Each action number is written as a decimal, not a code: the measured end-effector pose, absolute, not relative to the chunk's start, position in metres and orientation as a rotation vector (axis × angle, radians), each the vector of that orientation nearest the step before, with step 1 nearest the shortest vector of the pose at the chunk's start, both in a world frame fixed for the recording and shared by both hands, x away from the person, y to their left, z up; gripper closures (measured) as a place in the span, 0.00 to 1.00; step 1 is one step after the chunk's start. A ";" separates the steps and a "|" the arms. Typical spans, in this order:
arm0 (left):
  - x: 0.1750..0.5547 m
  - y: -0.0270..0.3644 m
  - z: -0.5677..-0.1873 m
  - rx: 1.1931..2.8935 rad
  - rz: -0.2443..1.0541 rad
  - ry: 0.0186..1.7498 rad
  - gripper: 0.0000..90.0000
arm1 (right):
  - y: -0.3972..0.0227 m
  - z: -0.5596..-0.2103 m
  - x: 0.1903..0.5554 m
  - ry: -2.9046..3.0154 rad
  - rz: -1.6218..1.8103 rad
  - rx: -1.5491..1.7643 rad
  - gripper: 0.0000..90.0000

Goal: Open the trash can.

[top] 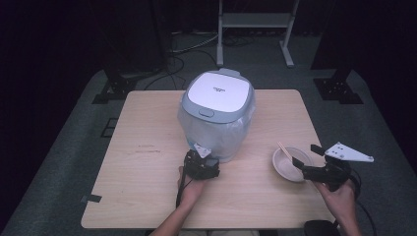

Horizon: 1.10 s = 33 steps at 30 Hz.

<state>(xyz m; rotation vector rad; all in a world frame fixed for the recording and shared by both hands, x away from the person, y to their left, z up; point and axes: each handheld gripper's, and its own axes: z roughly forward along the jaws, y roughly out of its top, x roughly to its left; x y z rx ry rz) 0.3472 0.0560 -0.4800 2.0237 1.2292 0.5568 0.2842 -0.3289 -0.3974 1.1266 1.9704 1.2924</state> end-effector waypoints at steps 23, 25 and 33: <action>0.325 0.078 -0.461 1.932 0.559 1.126 0.37 | -0.327 -0.401 0.285 1.988 1.276 1.135 0.16; 0.324 0.077 -0.459 1.926 0.565 1.105 0.40 | -0.327 -0.401 0.286 1.990 1.273 1.135 0.16; 0.331 0.075 -0.457 1.935 0.559 1.052 0.56 | -0.327 -0.402 0.286 1.991 1.274 1.134 0.16</action>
